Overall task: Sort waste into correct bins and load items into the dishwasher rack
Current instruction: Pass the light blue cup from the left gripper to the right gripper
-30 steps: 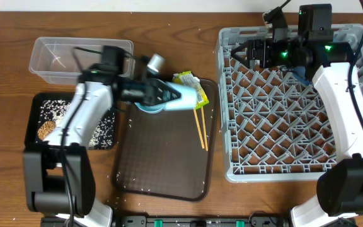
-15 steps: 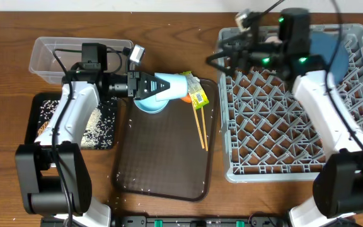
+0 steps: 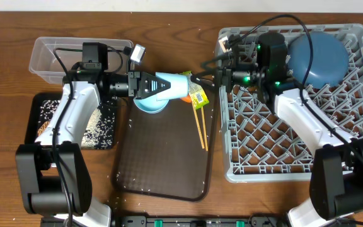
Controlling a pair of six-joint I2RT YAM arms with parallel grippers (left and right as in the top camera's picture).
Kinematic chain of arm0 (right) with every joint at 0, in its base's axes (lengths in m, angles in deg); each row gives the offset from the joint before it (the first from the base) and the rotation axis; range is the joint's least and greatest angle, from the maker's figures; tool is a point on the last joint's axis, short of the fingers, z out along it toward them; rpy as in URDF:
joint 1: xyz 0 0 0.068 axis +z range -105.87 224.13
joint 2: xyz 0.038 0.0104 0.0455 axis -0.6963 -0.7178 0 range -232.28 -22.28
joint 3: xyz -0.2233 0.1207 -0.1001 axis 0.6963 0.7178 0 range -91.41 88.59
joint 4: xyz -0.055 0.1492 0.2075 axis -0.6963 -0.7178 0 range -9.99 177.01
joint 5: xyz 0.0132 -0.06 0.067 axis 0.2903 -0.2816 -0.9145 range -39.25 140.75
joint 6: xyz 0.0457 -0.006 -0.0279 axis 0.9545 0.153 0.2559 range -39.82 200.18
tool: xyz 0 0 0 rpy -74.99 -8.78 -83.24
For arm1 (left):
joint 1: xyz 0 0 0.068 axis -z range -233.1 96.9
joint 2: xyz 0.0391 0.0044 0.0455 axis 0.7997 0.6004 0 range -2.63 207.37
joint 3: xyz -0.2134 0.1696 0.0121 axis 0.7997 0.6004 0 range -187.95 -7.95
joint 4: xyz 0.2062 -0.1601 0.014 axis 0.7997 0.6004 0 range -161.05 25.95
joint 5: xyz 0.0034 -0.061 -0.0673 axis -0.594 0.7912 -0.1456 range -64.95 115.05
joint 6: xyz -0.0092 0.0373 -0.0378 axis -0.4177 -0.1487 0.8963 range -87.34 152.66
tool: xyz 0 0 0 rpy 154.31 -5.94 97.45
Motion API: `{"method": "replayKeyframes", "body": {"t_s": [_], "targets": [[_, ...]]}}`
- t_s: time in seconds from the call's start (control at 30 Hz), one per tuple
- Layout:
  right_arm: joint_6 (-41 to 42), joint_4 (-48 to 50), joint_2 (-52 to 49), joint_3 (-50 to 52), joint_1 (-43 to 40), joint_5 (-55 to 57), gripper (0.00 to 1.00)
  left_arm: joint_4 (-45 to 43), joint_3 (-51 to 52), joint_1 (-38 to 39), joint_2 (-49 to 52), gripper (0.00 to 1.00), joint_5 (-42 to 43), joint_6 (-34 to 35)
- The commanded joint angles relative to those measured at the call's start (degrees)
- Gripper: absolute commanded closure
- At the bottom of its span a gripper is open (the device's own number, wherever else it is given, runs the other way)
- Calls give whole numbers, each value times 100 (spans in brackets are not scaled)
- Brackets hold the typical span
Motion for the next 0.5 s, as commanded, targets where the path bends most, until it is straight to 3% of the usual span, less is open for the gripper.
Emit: {"method": "replayKeyframes", "body": {"t_s": [0.0,0.3,0.47], "targets": [[234,214,-20,157,179,-92,12,-59,-90,17,46,94,153,46],[254,470,-20,203,678,-13,13,-96,-90,28,46,94,149,42],[269,472,-22,203,761,48,20,-94,-90,28,46,94,149,42]]}}
